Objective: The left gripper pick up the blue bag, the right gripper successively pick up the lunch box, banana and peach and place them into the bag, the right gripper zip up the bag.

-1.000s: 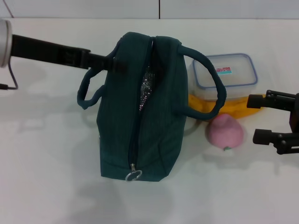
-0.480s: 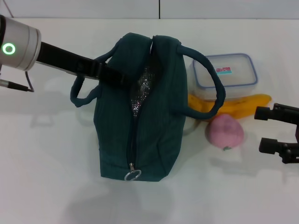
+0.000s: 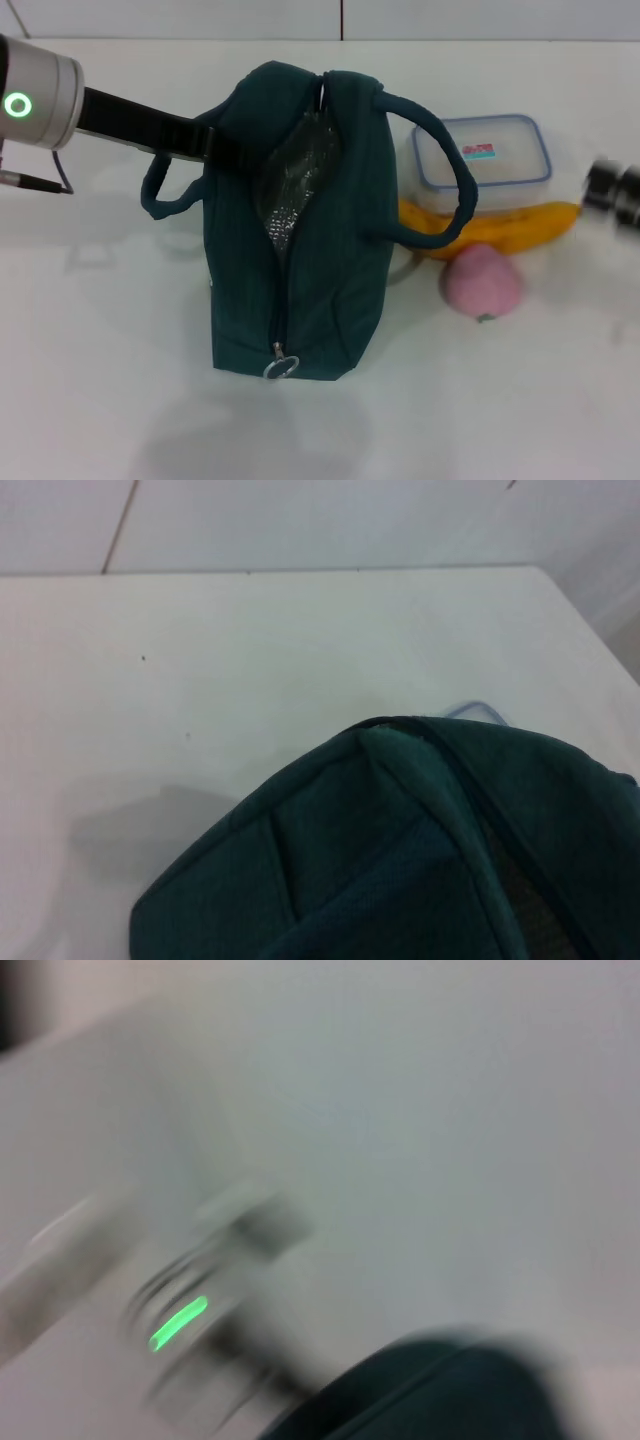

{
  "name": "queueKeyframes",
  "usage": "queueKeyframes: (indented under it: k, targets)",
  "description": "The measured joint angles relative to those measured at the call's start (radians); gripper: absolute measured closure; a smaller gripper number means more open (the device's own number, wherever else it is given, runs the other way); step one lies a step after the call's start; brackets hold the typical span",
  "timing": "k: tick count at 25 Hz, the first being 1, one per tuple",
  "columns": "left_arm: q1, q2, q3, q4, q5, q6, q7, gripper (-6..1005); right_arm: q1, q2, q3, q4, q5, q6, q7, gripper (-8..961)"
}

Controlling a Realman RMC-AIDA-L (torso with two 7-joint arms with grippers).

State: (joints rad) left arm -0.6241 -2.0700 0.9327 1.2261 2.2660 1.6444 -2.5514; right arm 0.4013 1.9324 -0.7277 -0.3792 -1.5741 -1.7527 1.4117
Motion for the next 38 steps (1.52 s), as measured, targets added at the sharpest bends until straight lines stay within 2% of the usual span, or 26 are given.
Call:
queueKeyframes:
  k: [3,7,9,12,17,25,38]
  targets:
    - [0.012,-0.014,0.003,-0.001,-0.001,-0.015,0.021,804,0.013,0.011,0.172,0.145,0.02,0.145,0.086,101]
    - [0.031,-0.016,0.028,-0.002,-0.002,-0.017,0.029,862,0.011,0.046,0.254,0.176,0.021,0.234,0.094,103]
    - [0.032,-0.016,0.032,-0.002,-0.003,-0.017,0.032,891,0.01,0.062,0.272,0.172,0.021,0.294,0.094,105]
    - [0.033,-0.016,0.034,-0.002,-0.004,-0.017,0.046,938,0.04,0.068,0.263,0.189,0.01,0.413,0.104,107]
    - [0.033,-0.016,0.035,-0.002,-0.008,-0.017,0.059,939,0.09,0.087,0.246,0.21,0.001,0.524,0.101,111]
    - [0.025,-0.016,0.046,0.005,-0.01,-0.018,0.075,936,0.148,0.088,0.235,0.243,0.0,0.602,0.099,178]
    - [0.026,-0.016,0.046,0.004,-0.011,-0.028,0.087,935,0.161,0.088,0.246,0.247,0.012,0.592,0.113,257]
